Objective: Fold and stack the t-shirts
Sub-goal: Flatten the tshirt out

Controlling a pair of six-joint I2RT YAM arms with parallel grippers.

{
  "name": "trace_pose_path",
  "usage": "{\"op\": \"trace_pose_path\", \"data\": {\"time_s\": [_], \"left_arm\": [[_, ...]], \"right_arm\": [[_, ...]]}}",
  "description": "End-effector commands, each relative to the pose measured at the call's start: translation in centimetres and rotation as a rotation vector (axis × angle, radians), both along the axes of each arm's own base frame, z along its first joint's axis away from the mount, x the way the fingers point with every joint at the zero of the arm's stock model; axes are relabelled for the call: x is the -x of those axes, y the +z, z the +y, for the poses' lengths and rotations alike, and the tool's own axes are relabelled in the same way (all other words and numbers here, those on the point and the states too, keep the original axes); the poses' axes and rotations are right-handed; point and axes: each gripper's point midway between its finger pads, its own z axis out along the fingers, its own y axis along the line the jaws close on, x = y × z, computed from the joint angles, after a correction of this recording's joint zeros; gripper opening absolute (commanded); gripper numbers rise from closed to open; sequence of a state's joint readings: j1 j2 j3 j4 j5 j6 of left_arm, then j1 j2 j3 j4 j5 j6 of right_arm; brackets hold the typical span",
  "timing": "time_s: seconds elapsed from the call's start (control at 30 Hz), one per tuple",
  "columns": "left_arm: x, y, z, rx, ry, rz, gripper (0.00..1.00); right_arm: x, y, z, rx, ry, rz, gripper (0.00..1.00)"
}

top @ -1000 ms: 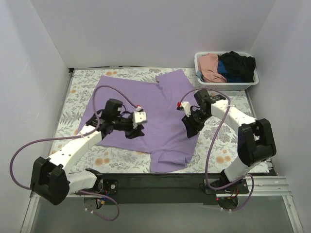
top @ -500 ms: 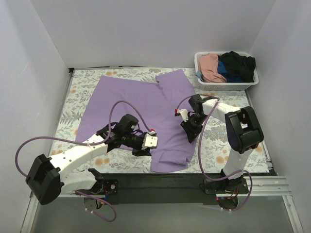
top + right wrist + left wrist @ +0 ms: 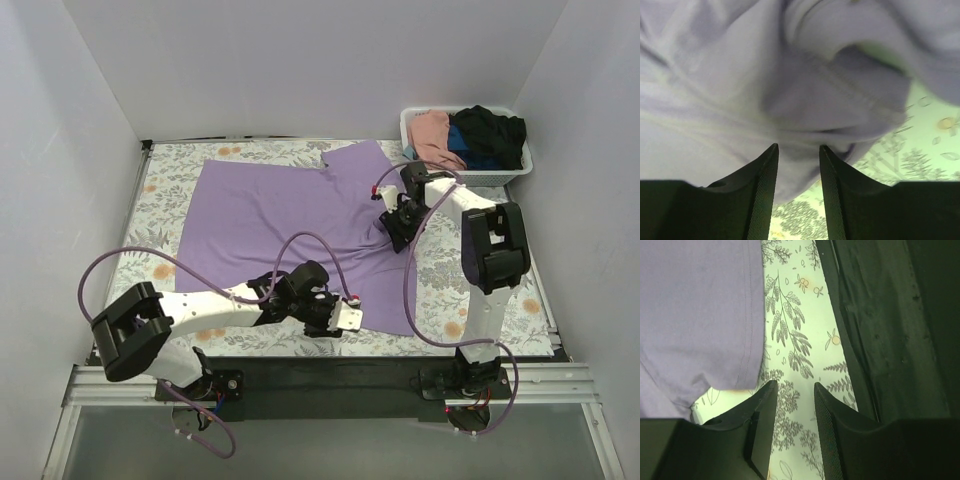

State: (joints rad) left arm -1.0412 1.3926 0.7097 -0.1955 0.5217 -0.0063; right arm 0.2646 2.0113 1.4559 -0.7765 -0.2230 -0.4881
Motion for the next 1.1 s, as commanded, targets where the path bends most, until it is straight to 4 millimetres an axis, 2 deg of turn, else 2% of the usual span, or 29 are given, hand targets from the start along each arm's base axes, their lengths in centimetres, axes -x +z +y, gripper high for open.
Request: {"op": "trace_pose_path", "data": {"time_s": [0.0, 0.2, 0.27, 0.3, 0.37, 0.4, 0.43, 0.5, 0.53, 0.6, 0.63, 0.7, 0.73, 0.8, 0.83, 0.93, 1.07], "left_arm": [[-1.6, 1.8, -3.1, 0.090, 0.049, -0.060, 0.34], [-2.6, 1.7, -4.7, 0.088, 0.056, -0.077, 0.34], [-3.0, 2.2, -4.5, 0.085, 0.090, -0.070, 0.34], [-3.8, 3.6, -4.2, 0.117, 0.118, -0.045, 0.34], [-4.2, 4.4, -2.6, 0.104, 0.178, 0.044, 0.35], [-5.9, 4.9, -1.1, 0.109, 0.227, 0.070, 0.36], [-6.5, 5.7, 0.6, 0.100, 0.268, 0.082, 0.36], [-8.6, 6.8, 3.5, 0.099, 0.343, 0.090, 0.36], [-10.0, 7.4, 6.7, 0.075, 0.424, 0.114, 0.36], [-11.3, 7.8, 10.1, 0.044, 0.481, 0.091, 0.36], [-11.7, 7.1, 13.7, -0.017, 0.576, 0.137, 0.35], [-12.6, 7.0, 17.1, -0.057, 0.669, 0.126, 0.34], [-12.8, 6.2, 20.1, -0.109, 0.745, 0.149, 0.34], [-13.2, 4.9, 23.1, -0.189, 0.811, 0.167, 0.31], [-13.4, 4.5, 25.2, -0.208, 0.865, 0.182, 0.31], [-14.4, 2.6, 29.4, -0.260, 1.003, 0.192, 0.31], [-14.5, -0.2, 32.9, -0.332, 1.120, 0.205, 0.29]], "right_arm": [[2.2, 2.5, 0.6, -0.051, 0.045, -0.012, 0.46], [5.4, 5.1, 0.5, -0.093, 0.051, -0.003, 0.48], [6.5, 5.4, 0.3, -0.099, 0.074, 0.012, 0.48], [7.7, 5.6, 0.1, -0.098, 0.084, 0.022, 0.48], [9.3, 5.4, 0.3, -0.109, 0.116, 0.046, 0.47], [10.3, 5.5, 0.7, -0.102, 0.159, 0.049, 0.47], [11.9, 4.5, 0.4, -0.079, 0.181, 0.086, 0.46], [13.6, 3.8, 0.6, -0.049, 0.244, 0.102, 0.46], [14.5, 3.1, 0.3, -0.027, 0.261, 0.123, 0.46], [15.5, 2.4, 0.4, 0.001, 0.300, 0.140, 0.46], [15.8, 2.0, 0.3, 0.013, 0.312, 0.144, 0.46], [16.4, 1.1, -0.1, 0.058, 0.332, 0.159, 0.46], [16.6, 0.7, -0.3, 0.078, 0.338, 0.166, 0.46], [17.2, -0.1, -0.9, 0.124, 0.344, 0.192, 0.45], [17.6, -0.4, -1.0, 0.134, 0.348, 0.206, 0.43], [19.3, -1.5, -1.7, 0.209, 0.386, 0.250, 0.42], [22.7, -2.6, -2.6, 0.254, 0.436, 0.356, 0.39]]}}
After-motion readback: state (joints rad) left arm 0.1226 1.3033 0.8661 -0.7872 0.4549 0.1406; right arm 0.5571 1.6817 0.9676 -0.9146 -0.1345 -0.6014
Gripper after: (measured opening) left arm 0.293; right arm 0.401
